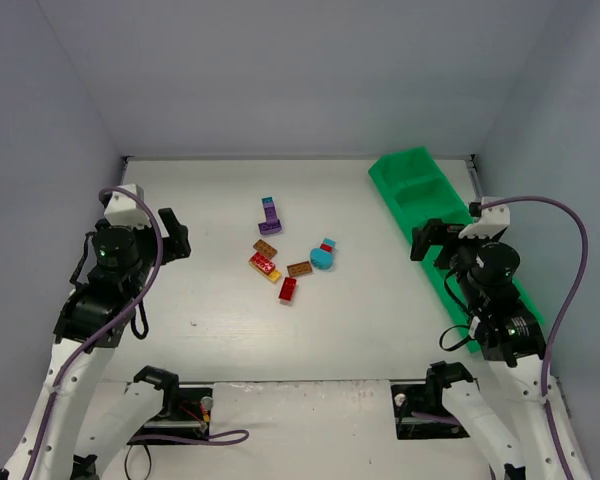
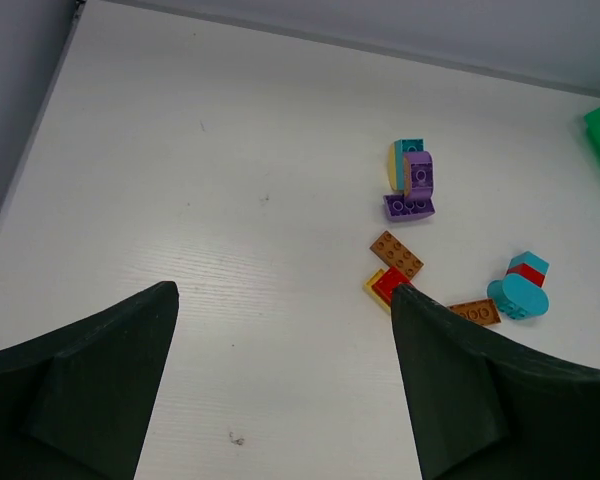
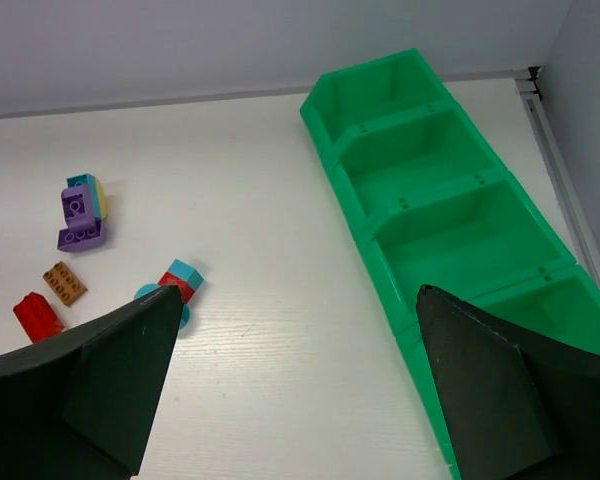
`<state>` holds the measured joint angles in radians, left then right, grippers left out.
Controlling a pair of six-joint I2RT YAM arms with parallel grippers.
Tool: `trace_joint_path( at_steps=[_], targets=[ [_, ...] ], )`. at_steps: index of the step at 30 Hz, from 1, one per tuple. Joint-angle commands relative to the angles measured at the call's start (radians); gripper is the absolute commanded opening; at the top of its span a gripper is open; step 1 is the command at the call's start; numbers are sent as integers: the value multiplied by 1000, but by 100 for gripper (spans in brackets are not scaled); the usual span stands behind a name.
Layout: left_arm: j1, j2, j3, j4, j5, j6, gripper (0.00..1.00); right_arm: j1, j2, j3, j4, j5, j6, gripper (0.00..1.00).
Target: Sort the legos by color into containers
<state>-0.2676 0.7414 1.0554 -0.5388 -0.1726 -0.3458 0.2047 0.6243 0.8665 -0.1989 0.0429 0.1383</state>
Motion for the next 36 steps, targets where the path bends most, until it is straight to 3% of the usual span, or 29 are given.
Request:
trace_joint_path(
  at_steps=[1, 10, 15, 19, 22, 25, 36],
  targets=[
    [-5, 6, 26, 80, 12, -16, 80, 4, 15, -6, 46, -21, 20, 100],
    [-7, 32, 41, 10, -10, -27, 80, 4, 182, -1, 36, -70, 90, 100],
    [-7, 52, 31, -23, -1, -64, 80, 36, 340, -6, 33, -77, 245, 100],
    [-5, 76, 18, -47, 22, -90, 80, 204, 439, -11, 33, 58, 349, 98],
    [-7, 107, 23, -67, 21, -113, 80, 345, 562, 12, 33, 161, 437, 84],
    [-7, 122, 31, -85, 16, -125, 80, 461, 667, 54, 30, 204, 521, 76],
    [-5, 134, 21, -96, 15, -121, 80, 697, 1011, 265, 7, 301, 716, 82]
  ],
)
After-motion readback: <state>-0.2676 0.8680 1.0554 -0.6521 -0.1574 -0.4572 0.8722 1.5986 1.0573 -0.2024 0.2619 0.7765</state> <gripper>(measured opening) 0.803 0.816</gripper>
